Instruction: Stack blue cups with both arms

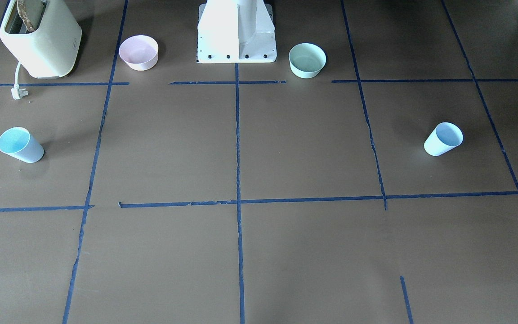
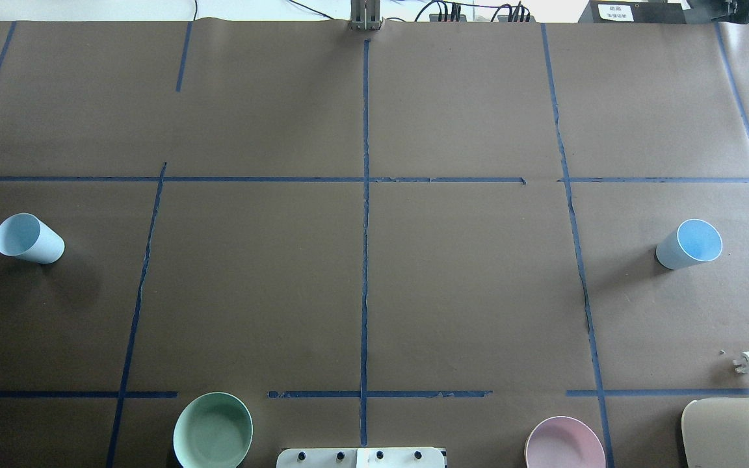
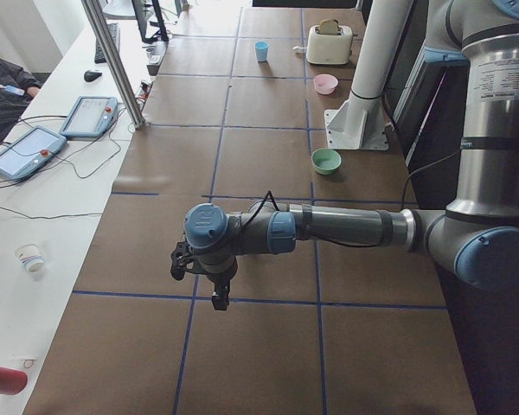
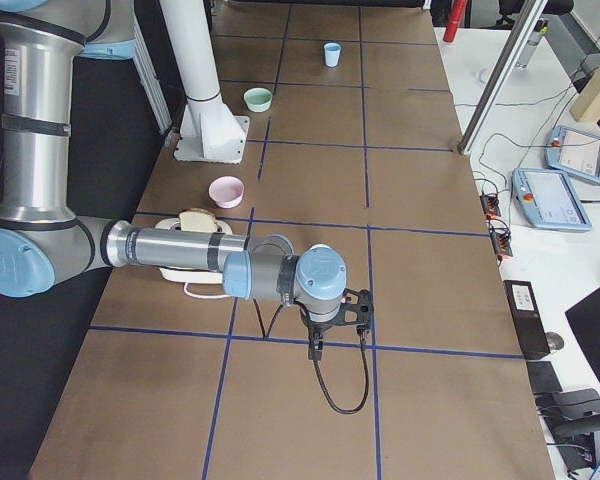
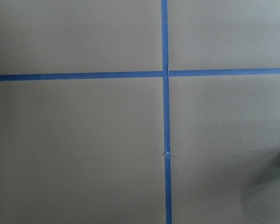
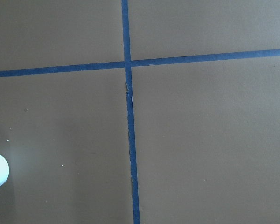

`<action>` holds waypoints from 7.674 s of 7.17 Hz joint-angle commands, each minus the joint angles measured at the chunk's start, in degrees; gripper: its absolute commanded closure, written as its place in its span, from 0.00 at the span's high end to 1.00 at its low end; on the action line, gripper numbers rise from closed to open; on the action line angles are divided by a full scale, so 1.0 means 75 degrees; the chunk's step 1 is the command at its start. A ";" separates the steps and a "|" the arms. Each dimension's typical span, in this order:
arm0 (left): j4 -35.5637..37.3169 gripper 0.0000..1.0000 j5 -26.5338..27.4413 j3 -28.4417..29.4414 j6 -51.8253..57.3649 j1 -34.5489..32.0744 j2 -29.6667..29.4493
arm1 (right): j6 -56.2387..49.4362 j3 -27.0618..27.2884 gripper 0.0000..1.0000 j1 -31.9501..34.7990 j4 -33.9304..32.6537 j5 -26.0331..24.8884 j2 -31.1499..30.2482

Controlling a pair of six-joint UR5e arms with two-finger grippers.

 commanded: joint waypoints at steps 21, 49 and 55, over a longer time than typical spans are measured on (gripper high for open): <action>-0.5719 0.99 0.0867 -0.0252 -0.7301 0.4218 0.0681 | 0.0008 0.0265 0.99 0.0012 0.0000 0.0011 0.0091; -0.1711 0.99 0.3164 0.1050 -1.2293 0.8227 -0.6305 | 0.0020 0.0721 0.99 0.0012 -0.0012 0.0164 0.0056; -0.0118 1.00 0.2332 -0.1792 -1.1510 0.7291 -0.5010 | 0.2166 0.1213 0.99 -0.0582 0.1163 0.0164 -0.0025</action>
